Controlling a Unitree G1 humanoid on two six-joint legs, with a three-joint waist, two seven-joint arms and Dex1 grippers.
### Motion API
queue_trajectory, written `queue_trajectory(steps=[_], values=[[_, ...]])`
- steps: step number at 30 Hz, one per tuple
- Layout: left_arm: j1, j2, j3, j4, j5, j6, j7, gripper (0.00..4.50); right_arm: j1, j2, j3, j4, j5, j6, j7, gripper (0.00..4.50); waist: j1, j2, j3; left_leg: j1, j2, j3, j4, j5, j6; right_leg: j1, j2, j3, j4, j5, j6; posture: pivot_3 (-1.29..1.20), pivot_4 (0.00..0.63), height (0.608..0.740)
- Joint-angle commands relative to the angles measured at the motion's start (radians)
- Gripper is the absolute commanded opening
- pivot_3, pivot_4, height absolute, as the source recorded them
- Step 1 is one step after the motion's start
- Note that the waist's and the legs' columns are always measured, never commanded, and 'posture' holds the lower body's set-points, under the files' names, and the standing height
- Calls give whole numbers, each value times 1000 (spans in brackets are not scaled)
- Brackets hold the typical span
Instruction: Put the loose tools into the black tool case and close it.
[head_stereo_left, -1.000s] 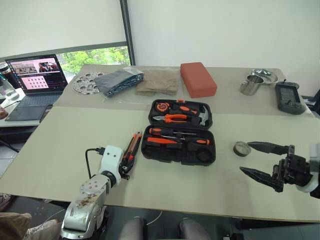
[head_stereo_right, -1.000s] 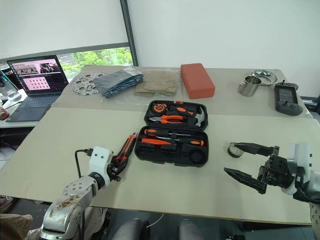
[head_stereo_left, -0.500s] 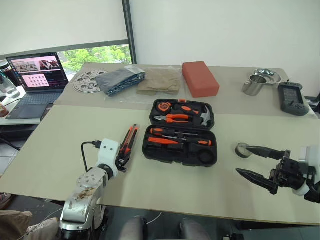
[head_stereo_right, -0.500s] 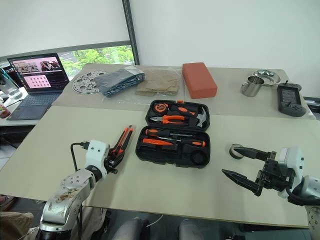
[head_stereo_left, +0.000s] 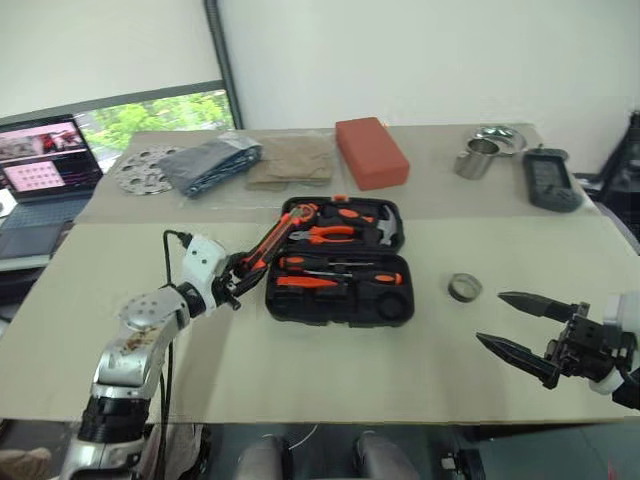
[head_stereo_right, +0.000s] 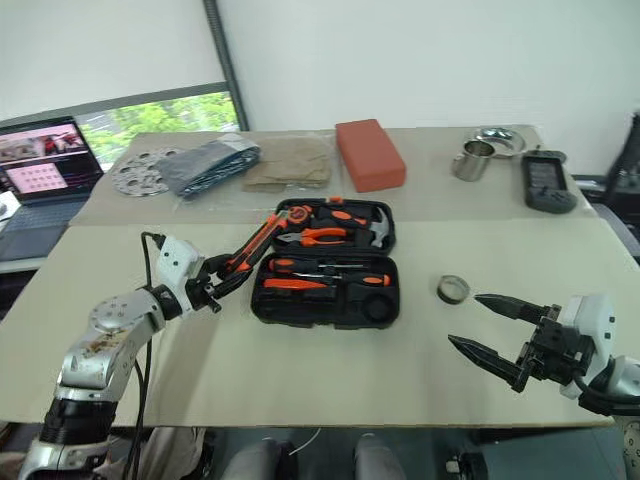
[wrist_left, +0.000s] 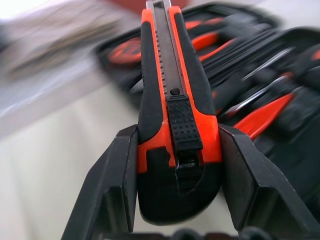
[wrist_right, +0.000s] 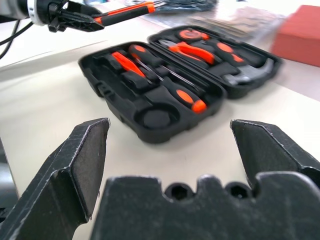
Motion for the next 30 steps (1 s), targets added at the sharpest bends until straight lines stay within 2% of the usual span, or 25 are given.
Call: queue_trajectory(steps=[1, 3, 10, 18, 30], values=[[-124, 63, -65, 156, 12, -195, -255, 1785, -15, -7, -35, -29, 35, -13, 19, 4500, -18, 1, -2, -1, 0, -6, 1, 0, 0, 1, 0, -3, -2, 0, 1, 0, 150, 740], [-194, 84, -126, 247, 41, -286, -378, 1785, -13, -7, -41, -34, 60, -2, 35, 4500, -22, 4, -3, -4, -1, -8, 5, 0, 0, 1, 0, -10, -7, -1, 9, 0, 150, 740], [-319, 140, -265, 415, 138, -464, -636, 1785, 34, -3, -74, -69, 104, 4, 71, 4500, -20, 10, -7, -15, -2, -12, 12, -4, 7, 0, -1, -16, -9, 1, 10, 0, 150, 740], [-394, 86, -316, 477, 222, -501, -619, 1785, 76, 13, -81, -88, 95, -17, 76, 4500, -14, 11, -8, -18, -7, -28, 15, -4, 7, 1, -2, -21, -8, 1, 10, 0, 150, 740], [-395, 59, -369, 404, 301, -420, -580, 1785, 83, 21, -82, -89, 87, -30, 76, 4500, -14, 12, -8, -20, -8, -34, 18, -4, 8, 2, -2, -24, -7, 1, 10, 0, 150, 740]])
